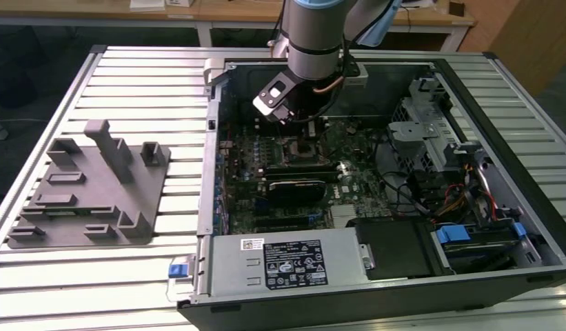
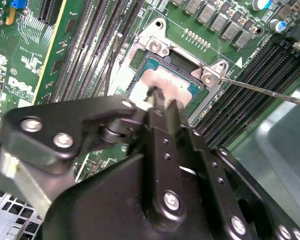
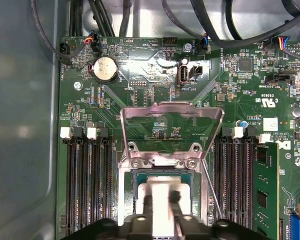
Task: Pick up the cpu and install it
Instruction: 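Place the cpu into insertion slot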
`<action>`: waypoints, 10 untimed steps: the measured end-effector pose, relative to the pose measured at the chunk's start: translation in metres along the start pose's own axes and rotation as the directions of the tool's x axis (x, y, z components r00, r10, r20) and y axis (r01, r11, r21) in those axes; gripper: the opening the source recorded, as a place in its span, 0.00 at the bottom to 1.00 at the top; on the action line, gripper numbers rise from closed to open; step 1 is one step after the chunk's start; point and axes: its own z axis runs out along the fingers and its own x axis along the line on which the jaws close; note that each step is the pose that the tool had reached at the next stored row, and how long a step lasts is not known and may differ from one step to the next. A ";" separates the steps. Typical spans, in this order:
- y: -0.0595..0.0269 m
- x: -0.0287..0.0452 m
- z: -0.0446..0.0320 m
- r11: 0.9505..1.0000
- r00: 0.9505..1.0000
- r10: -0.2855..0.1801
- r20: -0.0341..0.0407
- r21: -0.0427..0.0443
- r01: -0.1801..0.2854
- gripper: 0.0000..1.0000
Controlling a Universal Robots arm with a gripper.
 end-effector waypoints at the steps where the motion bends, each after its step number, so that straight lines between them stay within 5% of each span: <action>1: 0.0000 0.0000 0.0000 1.000 1.000 0.000 0.000 0.000 0.000 0.24; 3: 0.0000 0.0000 -0.0001 1.000 1.000 0.000 0.000 0.000 0.000 0.12; 10: 0.0000 -0.0001 -0.0002 1.000 1.000 0.000 0.000 0.000 0.000 0.11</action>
